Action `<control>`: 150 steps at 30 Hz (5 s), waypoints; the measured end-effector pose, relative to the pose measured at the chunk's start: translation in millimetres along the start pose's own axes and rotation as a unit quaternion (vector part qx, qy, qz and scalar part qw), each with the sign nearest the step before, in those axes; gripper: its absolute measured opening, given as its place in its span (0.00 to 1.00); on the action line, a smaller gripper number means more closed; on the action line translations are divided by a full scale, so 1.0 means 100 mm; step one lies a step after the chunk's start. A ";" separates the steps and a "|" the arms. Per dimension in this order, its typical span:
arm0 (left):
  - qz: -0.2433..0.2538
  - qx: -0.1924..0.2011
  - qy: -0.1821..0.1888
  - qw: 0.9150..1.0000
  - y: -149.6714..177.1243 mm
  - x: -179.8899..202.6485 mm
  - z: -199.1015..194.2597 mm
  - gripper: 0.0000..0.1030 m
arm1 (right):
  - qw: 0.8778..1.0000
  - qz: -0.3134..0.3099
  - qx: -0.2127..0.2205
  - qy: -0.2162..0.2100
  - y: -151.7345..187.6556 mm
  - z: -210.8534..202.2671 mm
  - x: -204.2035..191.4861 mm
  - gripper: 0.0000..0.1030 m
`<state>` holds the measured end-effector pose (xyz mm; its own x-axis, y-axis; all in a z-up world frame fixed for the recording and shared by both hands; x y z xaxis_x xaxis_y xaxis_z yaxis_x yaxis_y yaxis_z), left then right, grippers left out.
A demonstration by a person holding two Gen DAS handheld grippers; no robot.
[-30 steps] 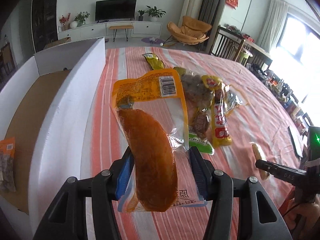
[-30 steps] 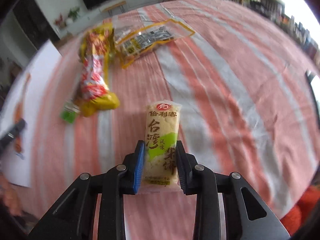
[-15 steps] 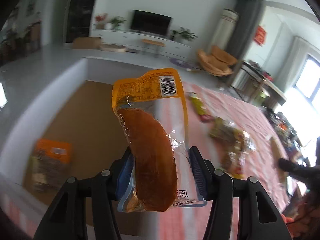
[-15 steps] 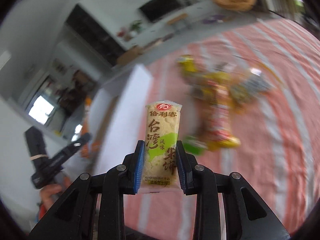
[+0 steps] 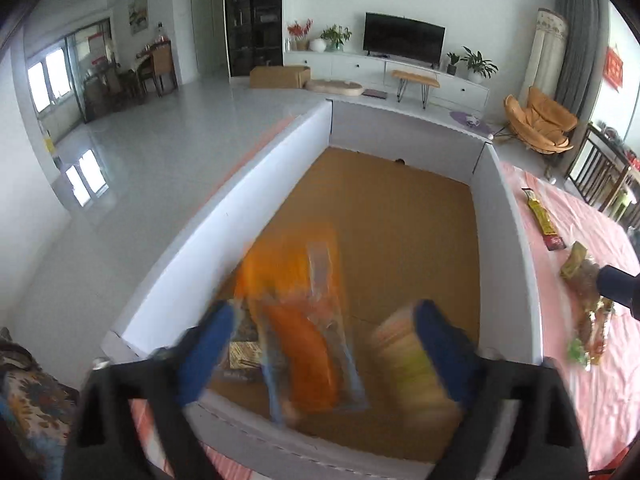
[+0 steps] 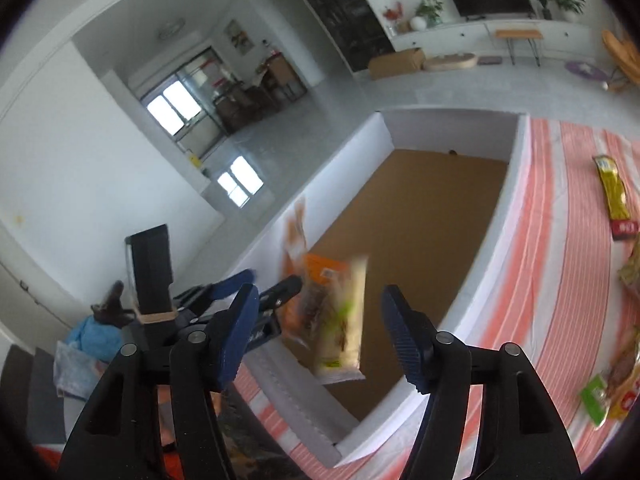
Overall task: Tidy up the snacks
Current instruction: 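Carry both packets over the white box and open both tools, then return both open tools to the table, then grasp the green-labelled fish snack packet with the left tool, then lift the fish snack packet with the left tool and hold it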
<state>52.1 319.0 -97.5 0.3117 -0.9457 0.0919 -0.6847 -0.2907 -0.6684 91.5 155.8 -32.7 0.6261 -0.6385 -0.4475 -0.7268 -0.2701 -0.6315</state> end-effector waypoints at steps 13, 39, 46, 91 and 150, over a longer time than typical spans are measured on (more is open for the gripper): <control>0.130 -0.032 0.263 0.956 0.56 2.36 -0.17 0.98 | 0.915 0.058 0.046 0.396 1.34 -1.23 2.39 0.67; 0.174 -0.071 0.152 0.970 1.04 2.82 1.26 0.99 | 0.843 0.188 0.044 0.502 1.97 -1.83 3.47 0.73; 0.180 -0.072 0.147 0.970 1.06 2.82 1.26 1.00 | 0.841 0.205 0.046 0.498 1.99 -1.85 3.49 0.77; 0.164 -0.066 0.206 0.962 0.97 2.80 1.14 1.00 | 0.842 0.205 0.047 0.496 2.00 -1.86 3.48 0.80; 0.213 -0.077 0.167 0.959 0.95 3.07 1.34 1.00 | 0.842 0.206 0.046 0.496 2.00 -1.86 3.46 0.83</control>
<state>171.2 20.1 -232.0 -0.2300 -0.9696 0.0831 -0.7999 0.1397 -0.5836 110.3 -253.8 -196.1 -0.2512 -0.9647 0.0797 -0.7707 0.1495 -0.6194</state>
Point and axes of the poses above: each gripper's, at about its wrist camera, not at the fingertips, and z roughly the way its jaws point, x to its right, y to its underside, the point moved 5 cm from there along z, roughly the way its jaws point, and after that the axes turned 5 degrees about y, right-handed, at the moved point
